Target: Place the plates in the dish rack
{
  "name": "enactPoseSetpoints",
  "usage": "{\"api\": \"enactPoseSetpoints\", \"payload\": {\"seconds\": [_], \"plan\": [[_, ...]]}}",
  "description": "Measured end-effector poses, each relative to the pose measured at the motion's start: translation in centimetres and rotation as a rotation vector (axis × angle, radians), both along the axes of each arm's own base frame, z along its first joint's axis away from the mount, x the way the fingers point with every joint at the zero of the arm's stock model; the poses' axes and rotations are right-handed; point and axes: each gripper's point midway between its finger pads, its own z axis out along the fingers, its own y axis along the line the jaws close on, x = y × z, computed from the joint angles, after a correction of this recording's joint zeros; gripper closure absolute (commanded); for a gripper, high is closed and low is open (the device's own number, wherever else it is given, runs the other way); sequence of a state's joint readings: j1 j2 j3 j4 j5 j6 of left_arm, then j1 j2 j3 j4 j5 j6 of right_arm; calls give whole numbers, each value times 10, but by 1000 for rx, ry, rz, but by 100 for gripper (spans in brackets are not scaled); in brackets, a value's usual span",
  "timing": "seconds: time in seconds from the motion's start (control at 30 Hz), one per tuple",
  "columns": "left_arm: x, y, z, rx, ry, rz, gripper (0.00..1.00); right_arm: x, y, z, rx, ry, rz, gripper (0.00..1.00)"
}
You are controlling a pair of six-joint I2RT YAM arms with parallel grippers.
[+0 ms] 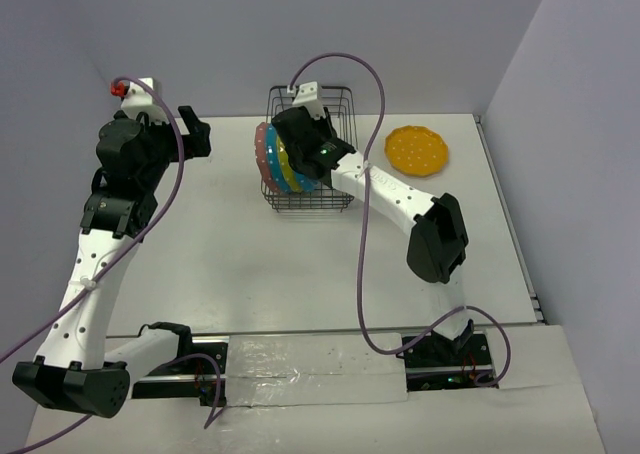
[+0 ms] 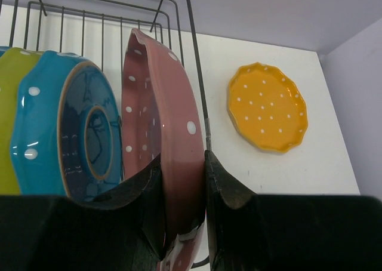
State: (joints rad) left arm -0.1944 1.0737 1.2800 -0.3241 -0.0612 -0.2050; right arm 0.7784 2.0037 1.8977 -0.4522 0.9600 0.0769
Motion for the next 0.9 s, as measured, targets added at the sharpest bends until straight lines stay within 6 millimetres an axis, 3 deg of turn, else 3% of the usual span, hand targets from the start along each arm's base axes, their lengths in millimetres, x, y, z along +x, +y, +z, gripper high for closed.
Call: {"api": "enactPoseSetpoints", "payload": {"seconds": [0.2, 0.43, 0.63, 0.9], "plan": [[1, 3, -1, 9, -4, 14, 1, 8, 5, -3, -19, -7, -12, 99], [2, 7, 0, 11, -8, 37, 1, 21, 12, -8, -41, -16, -38, 91], [3, 10, 0, 13, -7, 54, 1, 22, 15, -34, -71, 37, -36, 90], [7, 10, -3, 15, 2, 62, 1, 20, 19, -54, -68, 83, -26, 60]]}}
